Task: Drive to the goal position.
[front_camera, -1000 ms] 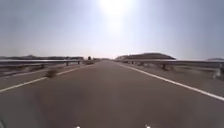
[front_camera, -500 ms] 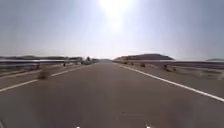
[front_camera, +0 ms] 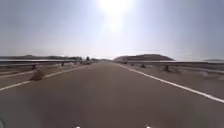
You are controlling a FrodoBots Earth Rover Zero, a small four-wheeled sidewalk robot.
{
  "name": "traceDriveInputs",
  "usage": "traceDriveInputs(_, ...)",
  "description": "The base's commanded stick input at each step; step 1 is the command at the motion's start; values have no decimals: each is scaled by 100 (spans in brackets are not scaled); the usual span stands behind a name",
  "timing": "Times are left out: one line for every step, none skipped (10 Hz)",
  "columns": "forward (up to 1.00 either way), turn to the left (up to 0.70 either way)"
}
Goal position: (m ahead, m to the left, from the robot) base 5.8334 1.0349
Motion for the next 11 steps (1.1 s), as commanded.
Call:
traceDriveInputs(70, 0)
traceDriveInputs(70, 0)
traceDriveInputs(70, 0)
traceDriveInputs(70, 21)
traceDriveInputs(70, 27)
traceDriveInputs(70, 5)
traceDriveInputs(70, 0)
traceDriveInputs(70, 0)
traceDriveInputs(70, 0)
traceDriveInputs(70, 0)
traceDriveInputs(70, 0)
